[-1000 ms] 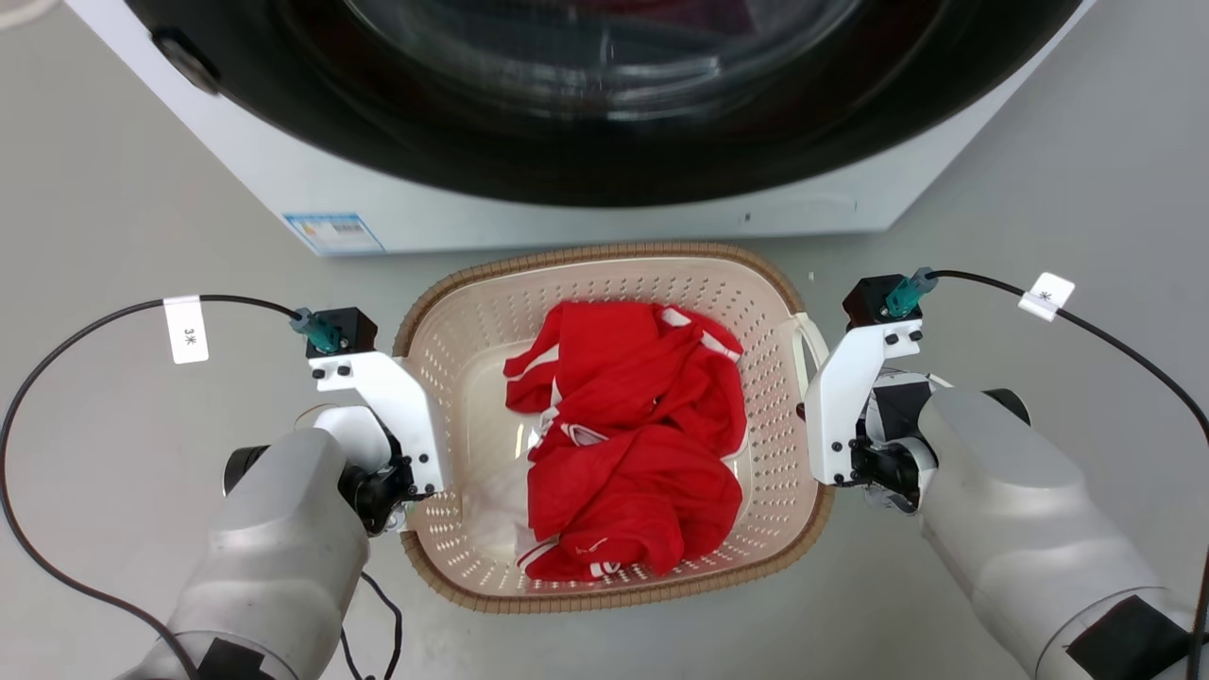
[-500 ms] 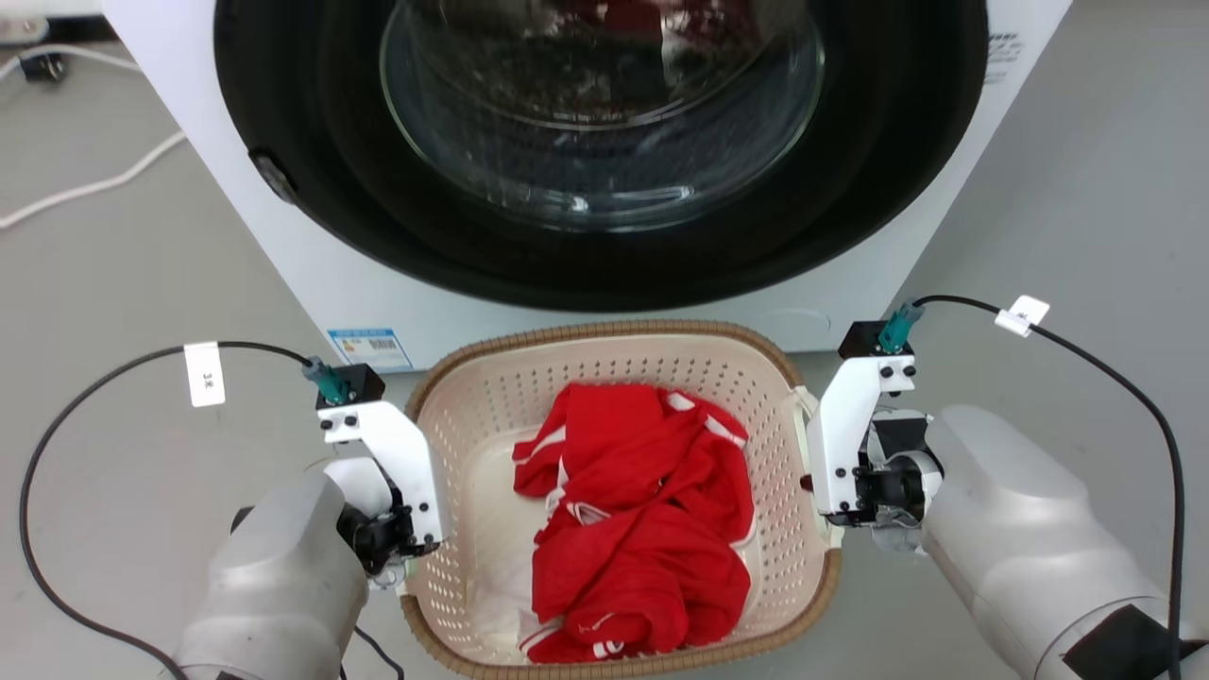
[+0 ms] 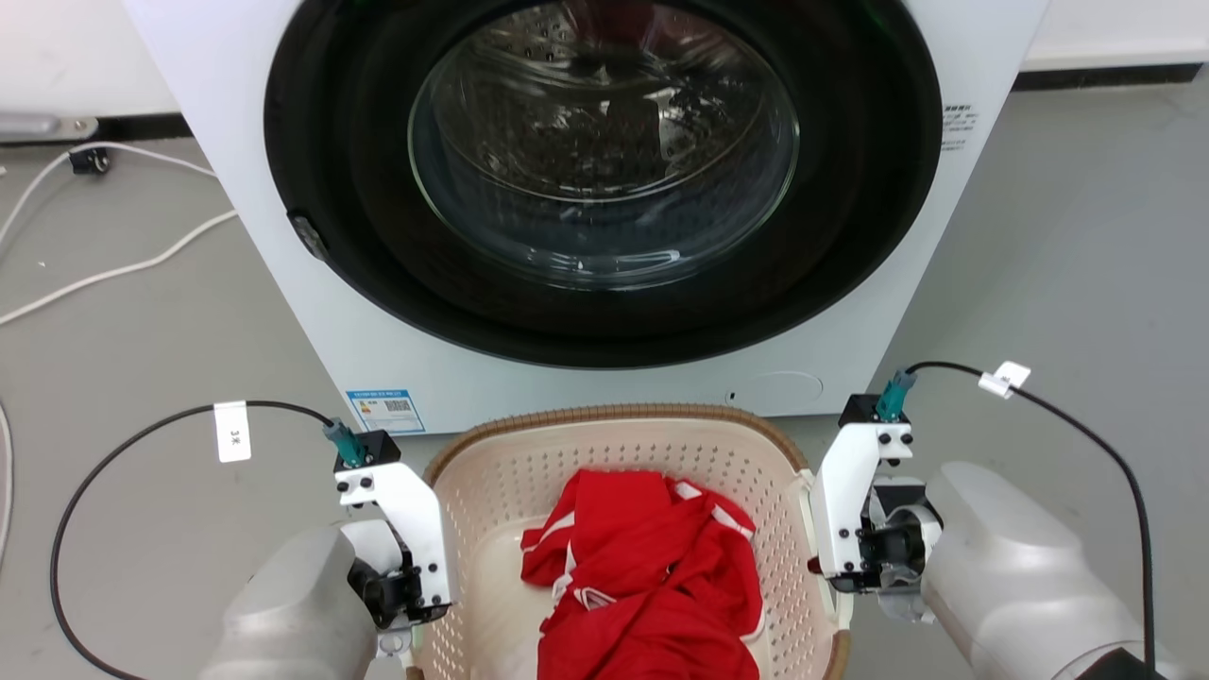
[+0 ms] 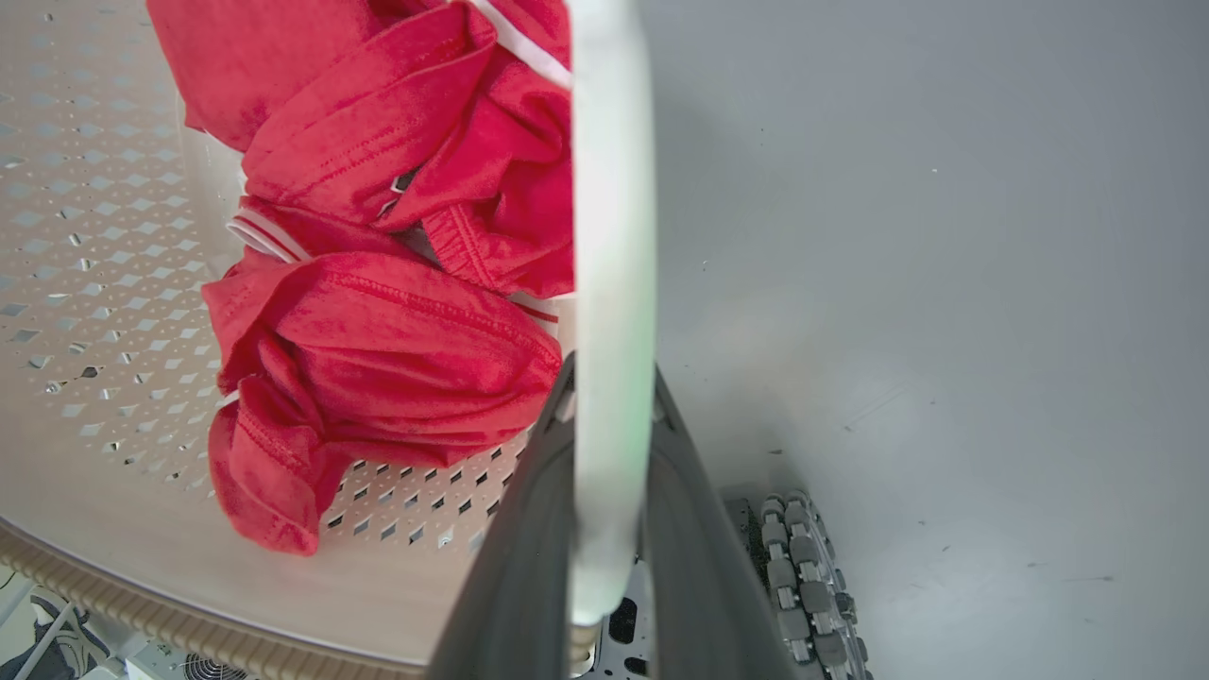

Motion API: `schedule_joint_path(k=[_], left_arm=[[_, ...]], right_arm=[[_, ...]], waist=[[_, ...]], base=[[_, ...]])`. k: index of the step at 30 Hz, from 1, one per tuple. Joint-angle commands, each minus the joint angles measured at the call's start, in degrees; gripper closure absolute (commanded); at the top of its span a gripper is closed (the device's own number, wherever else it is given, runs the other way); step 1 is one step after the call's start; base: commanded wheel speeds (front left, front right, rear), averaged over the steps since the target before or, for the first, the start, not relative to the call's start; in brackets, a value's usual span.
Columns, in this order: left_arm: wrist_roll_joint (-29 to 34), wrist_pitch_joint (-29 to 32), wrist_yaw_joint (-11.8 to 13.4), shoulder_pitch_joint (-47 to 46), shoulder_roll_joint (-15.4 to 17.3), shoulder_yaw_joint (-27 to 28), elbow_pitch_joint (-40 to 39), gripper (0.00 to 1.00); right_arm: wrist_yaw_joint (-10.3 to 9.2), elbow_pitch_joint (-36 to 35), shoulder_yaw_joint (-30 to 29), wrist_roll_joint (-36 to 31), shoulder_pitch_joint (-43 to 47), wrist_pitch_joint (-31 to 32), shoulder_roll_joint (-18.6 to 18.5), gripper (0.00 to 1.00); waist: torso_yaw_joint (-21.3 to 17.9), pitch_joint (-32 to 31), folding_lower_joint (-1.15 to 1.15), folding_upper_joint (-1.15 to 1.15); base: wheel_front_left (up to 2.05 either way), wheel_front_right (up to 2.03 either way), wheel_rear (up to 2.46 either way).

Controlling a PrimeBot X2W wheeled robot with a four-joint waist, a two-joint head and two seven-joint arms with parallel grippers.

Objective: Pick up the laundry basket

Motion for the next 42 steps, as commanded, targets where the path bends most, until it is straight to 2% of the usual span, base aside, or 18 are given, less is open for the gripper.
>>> schedule_joint_path(k=[1, 8, 42], left_arm=[[-0.5, 0.6, -0.3, 0.7, -0.6, -0.2, -0.2, 1.0], [-1.6, 2.6, -0.3, 2.0, -1.2, -0.9, -0.4, 1.0], [-4.7, 0.9, -0.4, 1.4, -1.1, -2.7, -0.7, 1.0]], right_arm=[[0.6, -0.2, 0.0, 0.4, 0.6, 0.0, 0.7, 1.0], [0.6, -0.1, 0.1, 0.4, 1.9, -0.6, 0.9, 1.0], [0.61, -0.2, 1.7, 1.5, 1.7, -2.3, 1.0, 1.0]], waist=[[0.1, -0.6, 0.01, 0.0], [0.5, -1.8, 0.01, 0.0], [1.0, -1.7, 0.01, 0.0]], base=[[0.0, 0.0, 0.0], [0.0, 0.0, 0.0], [0.0, 0.0, 0.0]])
